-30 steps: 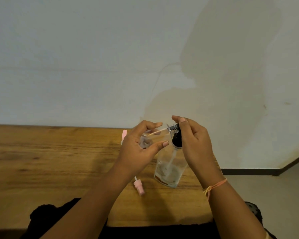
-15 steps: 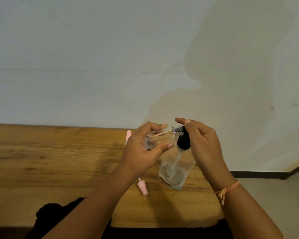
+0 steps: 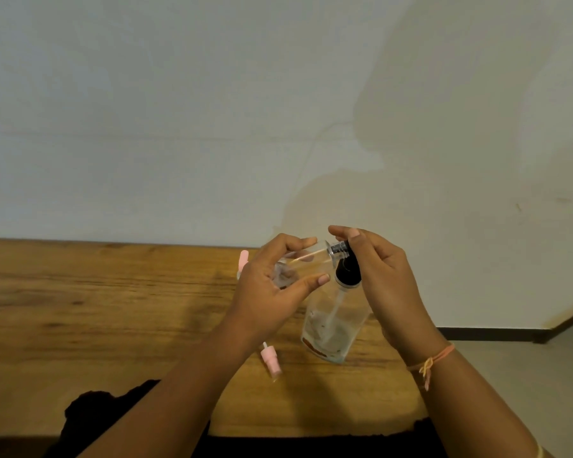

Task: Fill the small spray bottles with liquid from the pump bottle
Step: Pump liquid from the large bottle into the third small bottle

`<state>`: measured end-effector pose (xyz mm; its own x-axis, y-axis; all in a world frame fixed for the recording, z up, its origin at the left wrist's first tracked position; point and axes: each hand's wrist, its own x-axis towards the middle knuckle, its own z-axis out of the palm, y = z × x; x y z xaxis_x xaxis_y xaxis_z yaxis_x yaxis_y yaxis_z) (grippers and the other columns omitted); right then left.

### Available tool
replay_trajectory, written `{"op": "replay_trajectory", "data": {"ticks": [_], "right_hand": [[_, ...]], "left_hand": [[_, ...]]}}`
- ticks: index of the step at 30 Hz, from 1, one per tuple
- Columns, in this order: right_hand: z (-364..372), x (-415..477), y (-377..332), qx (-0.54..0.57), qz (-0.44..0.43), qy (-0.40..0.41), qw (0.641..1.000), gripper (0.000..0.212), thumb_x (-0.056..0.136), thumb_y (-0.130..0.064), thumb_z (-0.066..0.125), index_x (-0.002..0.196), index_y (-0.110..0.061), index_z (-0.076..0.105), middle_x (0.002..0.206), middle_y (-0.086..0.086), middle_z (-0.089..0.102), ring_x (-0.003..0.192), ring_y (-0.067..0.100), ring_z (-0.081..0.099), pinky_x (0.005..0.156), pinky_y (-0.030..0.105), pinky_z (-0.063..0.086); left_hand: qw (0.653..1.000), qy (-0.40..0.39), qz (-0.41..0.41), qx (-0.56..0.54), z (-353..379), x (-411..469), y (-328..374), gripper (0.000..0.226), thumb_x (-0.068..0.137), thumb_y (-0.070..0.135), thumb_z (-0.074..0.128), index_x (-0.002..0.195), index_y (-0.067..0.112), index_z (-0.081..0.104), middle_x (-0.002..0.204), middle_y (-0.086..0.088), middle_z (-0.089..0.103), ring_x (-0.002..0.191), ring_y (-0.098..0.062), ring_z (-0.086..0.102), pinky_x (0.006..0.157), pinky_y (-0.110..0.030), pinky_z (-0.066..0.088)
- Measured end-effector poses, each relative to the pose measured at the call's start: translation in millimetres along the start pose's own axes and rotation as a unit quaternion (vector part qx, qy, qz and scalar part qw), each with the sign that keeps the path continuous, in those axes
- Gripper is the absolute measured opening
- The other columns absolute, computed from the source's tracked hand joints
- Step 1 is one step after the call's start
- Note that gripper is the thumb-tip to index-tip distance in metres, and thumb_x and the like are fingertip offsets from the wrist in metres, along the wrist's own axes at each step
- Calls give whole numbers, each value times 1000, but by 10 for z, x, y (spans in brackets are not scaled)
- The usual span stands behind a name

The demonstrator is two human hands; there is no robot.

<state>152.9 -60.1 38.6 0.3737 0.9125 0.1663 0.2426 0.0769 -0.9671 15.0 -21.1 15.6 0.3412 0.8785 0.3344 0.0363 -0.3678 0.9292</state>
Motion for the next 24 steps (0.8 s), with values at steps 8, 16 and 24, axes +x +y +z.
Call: {"op": "replay_trajectory", "data": {"ticks": [8, 16, 24], "right_hand": [[7, -9, 44, -21, -6, 2, 1000, 30, 99, -31, 40, 110, -28, 67, 96, -5, 69, 95, -7, 59, 93, 26, 49], [60, -19, 72, -30, -25, 37, 999, 27, 99, -31, 41, 102, -28, 68, 103, -10, 67, 103, 4, 59, 96, 35, 49], [34, -22, 51, -21, -16, 8, 1000, 29, 99, -33, 38, 111, -32, 64, 103, -18, 61, 95, -10, 55, 82, 11, 45]], "left_hand": [[1000, -1, 3, 12, -3, 6, -27, 31, 69, 23, 75, 88, 34, 54, 106, 18, 62, 102, 9, 57, 73, -7, 49], [999, 2, 9, 45, 3, 4, -2, 30, 67, 32, 72, 88, 39, 52, 110, 19, 60, 102, 8, 58, 75, -6, 49], [999, 5, 10, 53, -11, -1, 10, 29, 67, 34, 72, 87, 40, 52, 107, 14, 63, 103, 9, 56, 73, 0, 43]]}}
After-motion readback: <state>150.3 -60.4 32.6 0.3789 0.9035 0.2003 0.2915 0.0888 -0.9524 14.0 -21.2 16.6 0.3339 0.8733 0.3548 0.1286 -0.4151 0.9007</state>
